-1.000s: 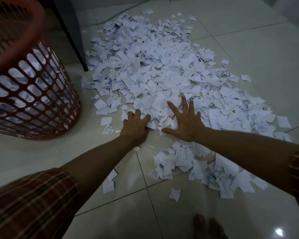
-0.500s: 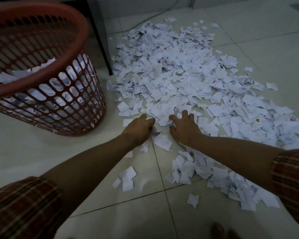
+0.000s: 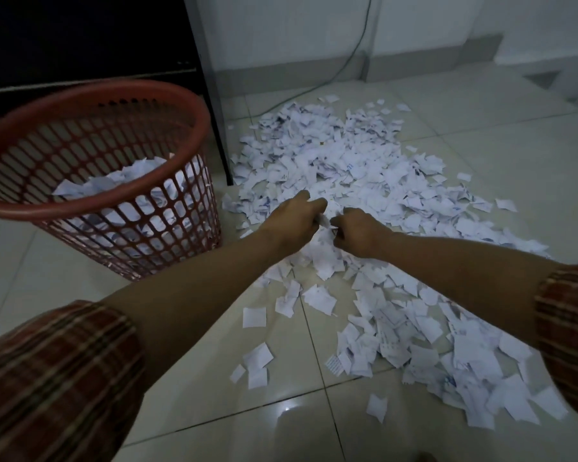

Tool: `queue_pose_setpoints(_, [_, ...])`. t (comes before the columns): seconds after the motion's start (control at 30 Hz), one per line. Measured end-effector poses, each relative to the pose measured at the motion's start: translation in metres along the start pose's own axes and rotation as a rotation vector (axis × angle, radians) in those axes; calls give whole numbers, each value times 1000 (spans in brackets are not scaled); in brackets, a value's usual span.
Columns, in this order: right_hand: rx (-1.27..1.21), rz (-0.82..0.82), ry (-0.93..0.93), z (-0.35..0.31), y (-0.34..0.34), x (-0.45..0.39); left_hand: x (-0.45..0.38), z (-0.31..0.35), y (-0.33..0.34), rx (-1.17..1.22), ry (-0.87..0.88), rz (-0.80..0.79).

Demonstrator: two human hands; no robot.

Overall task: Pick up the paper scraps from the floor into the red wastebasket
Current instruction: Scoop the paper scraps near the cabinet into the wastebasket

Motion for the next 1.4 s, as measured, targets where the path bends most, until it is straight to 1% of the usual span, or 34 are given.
queue_pose_setpoints(0.23, [-57,176,-33,-32,-75,-42,-33,8,-73,-100,133,73])
queue_pose_setpoints(0.33, [-79,239,-45,-47,-104,-56,-44,4,-110,-147,140,97])
queue_pose_setpoints(0.47, [-33,336,-122,-75,-145,-72,-54,-2,-169,-186,152,169])
queue_pose_setpoints(0.6, [-50,460,-181,-108,-186,-96,-51,-18,-234,-241,116,286])
queue_pose_setpoints(0.67, [-85,513,-197,-128,-202,-107,-42,-37,-257,-265,77,348])
queue_pose_setpoints(0.77, [-211,592,-190,-161,-219,-123,-20,-85,-275,-262,-70,410])
queue_pose_setpoints(0.87, [-310,598,-176,-194,-218,-137,7,-133,-274,-321,-210,320])
queue_pose_setpoints(0.97, [-361,582,-199,-222,-206,-145,26,-160,-274,-355,-254,260])
queue_pose_setpoints(1.13, [-425,564,-210,-263,-182,-152,45,-189,-272,-378,-347,204])
queue_pose_setpoints(1.2, [-436,563,-217,-276,-174,-153,50,-199,-268,-388,-393,150])
queue_pose_setpoints(1.3, [-455,550,-209,-289,-160,-155,53,-204,-261,-374,-394,87])
queue_pose_setpoints(1.37, [-460,485,-201,-293,-150,-156,50,-203,-259,-348,-370,76])
queue_pose_setpoints(1.4, [-439,408,-194,-294,-142,-157,50,-202,-258,-342,-369,68])
Point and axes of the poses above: each hand's wrist, its own x-axis away from the middle knuckle, its own y-axis out of the palm, z = x × y, the point moved 8 cm from there along -x, towards the middle knuckle, and after that the axes turned 11 degrees about z, right-handed, at the moved point
